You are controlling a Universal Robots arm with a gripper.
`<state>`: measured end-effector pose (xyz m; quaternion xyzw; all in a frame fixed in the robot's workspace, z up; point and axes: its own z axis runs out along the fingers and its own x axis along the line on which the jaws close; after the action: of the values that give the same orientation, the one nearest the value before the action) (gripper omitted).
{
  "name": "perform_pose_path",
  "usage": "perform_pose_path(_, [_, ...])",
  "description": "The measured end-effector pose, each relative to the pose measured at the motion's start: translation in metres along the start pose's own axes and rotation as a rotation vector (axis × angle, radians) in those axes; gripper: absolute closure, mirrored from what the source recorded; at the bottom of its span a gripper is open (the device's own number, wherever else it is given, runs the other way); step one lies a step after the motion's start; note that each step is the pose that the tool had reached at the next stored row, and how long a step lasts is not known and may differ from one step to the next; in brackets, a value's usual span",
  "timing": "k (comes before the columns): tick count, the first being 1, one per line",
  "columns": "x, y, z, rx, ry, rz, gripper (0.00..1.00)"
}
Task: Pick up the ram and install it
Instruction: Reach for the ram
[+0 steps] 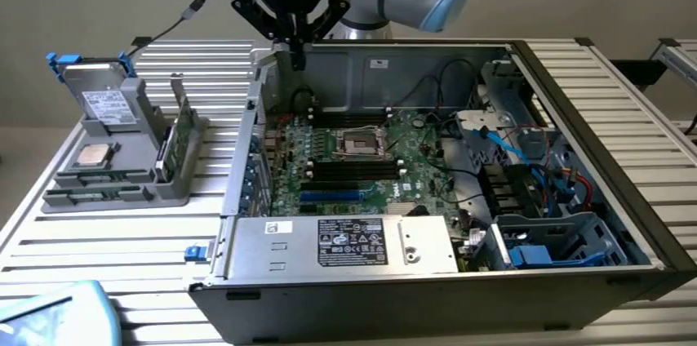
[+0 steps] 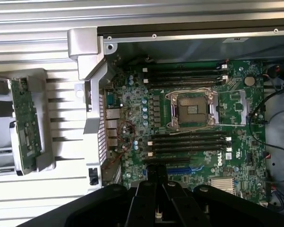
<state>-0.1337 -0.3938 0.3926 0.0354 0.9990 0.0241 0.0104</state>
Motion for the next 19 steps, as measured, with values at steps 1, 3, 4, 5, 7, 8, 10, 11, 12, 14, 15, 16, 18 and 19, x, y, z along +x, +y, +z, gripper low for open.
perform_pose_path(1, [0.002,0.0002,-0.0001,0.0001,0.0000,0.000,0.90])
perform_pose_path(3, [0.007,0.0005,-0.0001,0.0001,0.0000,0.000,0.90])
perform_pose_path(4, [0.009,0.0008,-0.0001,0.0001,0.0000,0.000,0.90])
perform_pose_path(5, [0.012,0.0010,-0.0002,0.0001,0.0000,0.000,0.90])
perform_pose_path(7, [0.017,0.0014,-0.0003,0.0001,0.0001,0.000,0.90])
perform_pose_path(8, [0.020,0.0016,-0.0003,0.0000,0.0000,0.000,0.90])
perform_pose_path(10, [0.027,0.0022,-0.0004,0.0001,0.0001,0.000,0.90])
perform_pose_path(11, [0.031,0.0025,-0.0005,0.0000,0.0000,0.000,0.90])
perform_pose_path(12, [0.035,0.0027,-0.0005,0.0001,0.0000,0.000,0.90])
perform_pose_path(14, [0.044,0.0034,-0.0006,0.0000,0.0000,0.000,0.90])
perform_pose_path(15, [0.049,0.0038,-0.0007,0.0001,0.0000,0.000,0.90])
perform_pose_path(16, [0.053,0.0041,-0.0008,0.0001,0.0000,0.000,0.90])
perform_pose_path(18, [0.062,0.0047,-0.0010,0.0001,0.0001,0.000,0.90])
perform_pose_path(19, [0.067,0.0049,-0.0011,0.0001,0.0001,0.000,0.90])
